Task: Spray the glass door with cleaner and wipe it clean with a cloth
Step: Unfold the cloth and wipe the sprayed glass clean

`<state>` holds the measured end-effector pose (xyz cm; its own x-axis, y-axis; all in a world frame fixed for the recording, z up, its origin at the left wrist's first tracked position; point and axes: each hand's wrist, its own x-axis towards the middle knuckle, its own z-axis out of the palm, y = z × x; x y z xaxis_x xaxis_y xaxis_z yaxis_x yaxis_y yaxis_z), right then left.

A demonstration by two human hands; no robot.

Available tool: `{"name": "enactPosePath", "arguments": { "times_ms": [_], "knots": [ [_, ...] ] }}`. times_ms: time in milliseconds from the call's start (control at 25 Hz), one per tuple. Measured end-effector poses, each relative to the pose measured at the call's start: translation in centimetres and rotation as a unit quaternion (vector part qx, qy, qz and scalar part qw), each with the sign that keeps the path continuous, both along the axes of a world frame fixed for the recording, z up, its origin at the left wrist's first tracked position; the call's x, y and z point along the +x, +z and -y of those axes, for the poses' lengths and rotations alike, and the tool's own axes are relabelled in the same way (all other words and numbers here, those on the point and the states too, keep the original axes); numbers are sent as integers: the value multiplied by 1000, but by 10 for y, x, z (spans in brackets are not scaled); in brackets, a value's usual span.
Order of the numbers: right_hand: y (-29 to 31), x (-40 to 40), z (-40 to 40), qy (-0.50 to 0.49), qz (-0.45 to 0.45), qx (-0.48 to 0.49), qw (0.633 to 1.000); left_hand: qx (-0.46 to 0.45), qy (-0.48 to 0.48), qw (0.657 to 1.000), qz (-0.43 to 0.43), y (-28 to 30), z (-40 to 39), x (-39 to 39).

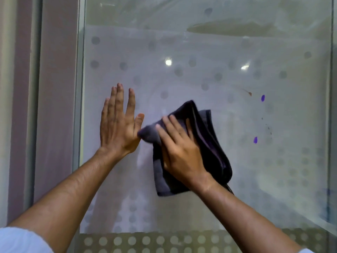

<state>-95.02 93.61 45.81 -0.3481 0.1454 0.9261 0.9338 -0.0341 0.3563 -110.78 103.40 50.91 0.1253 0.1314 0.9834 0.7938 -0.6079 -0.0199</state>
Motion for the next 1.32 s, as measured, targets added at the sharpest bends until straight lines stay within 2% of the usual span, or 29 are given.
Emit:
{"name": "enactPosePath", "arguments": {
  "times_ms": [80,160,280,400,480,560,640,840,960,1040,1080,1160,1240,1320],
  "knots": [
    [-31,19,13,25,21,-40,999,-5,-9,1000,3,1,0,-1],
    [-41,46,29,-4,10,-26,1000,-6,-8,1000,6,1,2,-1],
    [-14,56,31,-56,-100,51,992,-9,4,1000,2,0,3,-1],
    [22,32,13,-35,-181,87,979,-7,6,1000,-1,0,2,1],
    [18,21,7,-26,-147,69,986,-4,6,1000,-1,-1,1,2],
    [-7,27,14,-27,-84,23,996,-4,7,1000,-5,-2,3,3],
    [-33,48,26,-46,-60,1,997,-5,0,1000,-14,-6,7,6],
    [-50,129,66,-136,-195,90,967,5,-16,999,-43,-14,16,26],
    [-15,163,77,-120,-313,160,929,4,-15,999,-39,-13,17,27],
    [17,165,73,-76,-359,190,910,8,-15,999,-36,-14,17,27],
    [30,159,69,-55,-357,192,913,9,-14,999,-34,-14,18,28],
    [37,140,60,-39,-283,158,945,9,-9,999,-34,-14,18,30],
    [21,125,55,-61,-177,95,978,8,-3,999,-32,-14,18,29],
    [0,128,59,-97,-137,72,983,8,-4,999,-34,-14,19,29]
  ]
}}
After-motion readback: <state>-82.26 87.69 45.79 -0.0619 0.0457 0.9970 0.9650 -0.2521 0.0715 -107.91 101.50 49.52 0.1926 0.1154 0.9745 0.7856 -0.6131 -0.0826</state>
